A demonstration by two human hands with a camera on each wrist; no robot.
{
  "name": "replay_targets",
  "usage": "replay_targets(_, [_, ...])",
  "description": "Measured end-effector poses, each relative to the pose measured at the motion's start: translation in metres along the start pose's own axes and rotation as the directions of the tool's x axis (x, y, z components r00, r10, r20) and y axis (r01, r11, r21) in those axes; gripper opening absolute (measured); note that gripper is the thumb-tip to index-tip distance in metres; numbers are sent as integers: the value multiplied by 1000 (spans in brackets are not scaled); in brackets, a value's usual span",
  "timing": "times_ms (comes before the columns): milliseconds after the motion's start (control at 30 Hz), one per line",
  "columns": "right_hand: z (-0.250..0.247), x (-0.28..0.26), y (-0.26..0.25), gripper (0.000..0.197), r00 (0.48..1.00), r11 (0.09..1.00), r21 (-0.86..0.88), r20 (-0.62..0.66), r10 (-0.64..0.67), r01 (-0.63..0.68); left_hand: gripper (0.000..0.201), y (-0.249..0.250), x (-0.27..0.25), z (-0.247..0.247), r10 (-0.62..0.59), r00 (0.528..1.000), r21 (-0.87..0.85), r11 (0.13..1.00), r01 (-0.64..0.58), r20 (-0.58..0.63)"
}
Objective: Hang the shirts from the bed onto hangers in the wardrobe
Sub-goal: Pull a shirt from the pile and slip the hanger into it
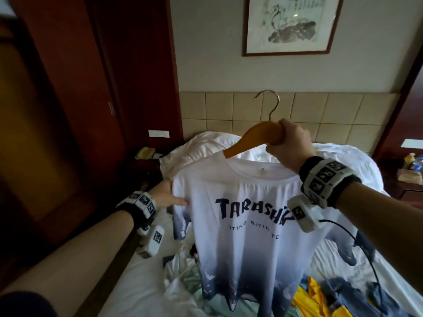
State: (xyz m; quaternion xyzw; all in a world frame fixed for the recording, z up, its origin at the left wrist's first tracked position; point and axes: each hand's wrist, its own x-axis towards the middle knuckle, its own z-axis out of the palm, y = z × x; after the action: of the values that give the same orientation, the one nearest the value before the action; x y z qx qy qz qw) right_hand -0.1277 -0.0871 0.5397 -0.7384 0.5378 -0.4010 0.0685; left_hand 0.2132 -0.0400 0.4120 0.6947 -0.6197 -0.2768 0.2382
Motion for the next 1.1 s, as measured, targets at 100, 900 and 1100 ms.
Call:
replay_targets(100, [0, 1, -1, 27, 1000, 1000, 9, 1, -1, 1, 67, -37, -6, 23, -124, 992, 87, 989, 123, 1])
replay_targets(900, [49, -21, -34, 30, 972, 988, 113, 200, -124, 102, 79, 74, -55, 7, 335, 808, 91, 938, -335, -484])
replay_targets(1100, [88, -40, -103, 41, 914, 948, 217, 286, -288, 231, 49, 98, -87, -3, 218, 697, 127, 975, -181, -683])
